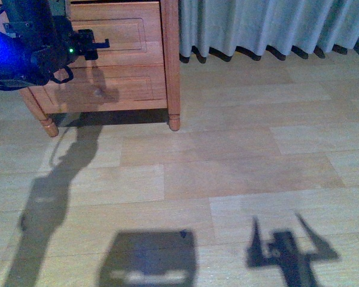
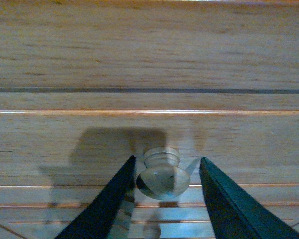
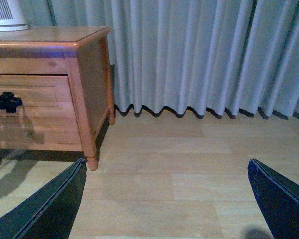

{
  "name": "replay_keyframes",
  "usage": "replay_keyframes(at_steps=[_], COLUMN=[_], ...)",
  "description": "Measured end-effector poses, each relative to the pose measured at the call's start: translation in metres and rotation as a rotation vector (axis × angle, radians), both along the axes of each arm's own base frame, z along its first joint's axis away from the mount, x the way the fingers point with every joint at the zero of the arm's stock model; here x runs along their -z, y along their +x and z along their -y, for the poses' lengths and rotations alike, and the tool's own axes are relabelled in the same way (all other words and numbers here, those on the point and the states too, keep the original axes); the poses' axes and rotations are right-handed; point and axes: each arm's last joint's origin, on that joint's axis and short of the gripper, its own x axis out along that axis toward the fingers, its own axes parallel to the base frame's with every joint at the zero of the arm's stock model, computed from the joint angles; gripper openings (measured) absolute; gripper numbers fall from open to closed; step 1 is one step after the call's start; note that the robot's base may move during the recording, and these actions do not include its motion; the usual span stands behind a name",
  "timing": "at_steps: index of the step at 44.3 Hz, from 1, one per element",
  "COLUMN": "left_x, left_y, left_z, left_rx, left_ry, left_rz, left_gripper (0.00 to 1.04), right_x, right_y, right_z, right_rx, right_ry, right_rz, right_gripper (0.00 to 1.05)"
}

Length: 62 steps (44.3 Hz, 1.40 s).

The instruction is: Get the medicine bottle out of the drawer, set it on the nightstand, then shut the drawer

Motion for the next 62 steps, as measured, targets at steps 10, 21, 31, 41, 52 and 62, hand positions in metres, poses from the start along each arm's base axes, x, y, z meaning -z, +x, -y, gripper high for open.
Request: replay_keyframes(at_steps=[10, 21, 31, 41, 52, 62], left_x=[-0.001, 0.004, 0.004, 0.008, 0.011, 0.012], left_y=[0.001, -0.018, -0.042, -0.080, -0.111, -0.137], left_z=[-0.001, -0.004, -0.007, -0.014, -0.019, -0.021], left_rx=[-0.002, -0.008, -0.011, 0.005, 0.036, 0.048], left_ry=[-0.005, -0.004, -0.009, -0.016, -0.010, -0.006], left_rz=[0.001, 0.001, -0.010, -0.018, -0.031, -0.047], left_gripper=[0.27, 0.26, 0.26, 0.26, 0.26, 0.26], right_x=[0.000, 0.000, 0.000, 0.000, 0.000, 0.000], right_y=[0.000, 0.000, 0.000, 0.000, 0.000, 0.000], right_z=[0.000, 0.000, 0.000, 0.000, 0.000, 0.000], right_rx=[0.000, 0.000, 0.000, 0.000, 0.000, 0.000], right_ry=[0.000, 0.000, 0.000, 0.000, 0.000, 0.000], right_rz=[0.000, 0.000, 0.000, 0.000, 0.000, 0.000], right_gripper=[0.98, 0.98, 0.98, 0.98, 0.98, 0.98])
